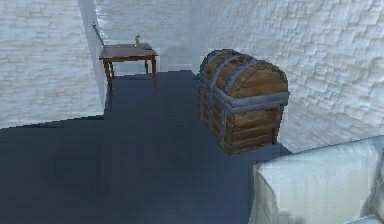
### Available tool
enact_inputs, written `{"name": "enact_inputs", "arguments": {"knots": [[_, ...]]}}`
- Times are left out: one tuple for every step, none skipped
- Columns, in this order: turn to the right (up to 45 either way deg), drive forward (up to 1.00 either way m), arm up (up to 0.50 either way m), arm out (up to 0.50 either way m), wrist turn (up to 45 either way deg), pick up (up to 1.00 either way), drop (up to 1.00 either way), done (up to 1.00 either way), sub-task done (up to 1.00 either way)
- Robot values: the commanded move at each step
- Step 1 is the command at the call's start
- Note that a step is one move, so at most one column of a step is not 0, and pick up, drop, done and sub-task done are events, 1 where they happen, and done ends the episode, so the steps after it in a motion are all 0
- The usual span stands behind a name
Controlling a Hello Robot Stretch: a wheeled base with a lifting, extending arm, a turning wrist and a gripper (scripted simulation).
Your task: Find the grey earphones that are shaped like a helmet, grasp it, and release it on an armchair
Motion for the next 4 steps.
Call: {"name": "enact_inputs", "arguments": {"knots": [[0.0,0.00,-0.32,0.00,0.0,0.00,0.00,0.00,0.00],[0.0,0.00,0.00,0.00,0.0,0.00,1.00,0.00,0.00],[0.0,0.00,0.10,0.00,0.0,0.00,0.00,0.00,0.00],[0.0,0.00,0.00,-0.08,0.0,0.00,0.00,0.00,0.00]]}}
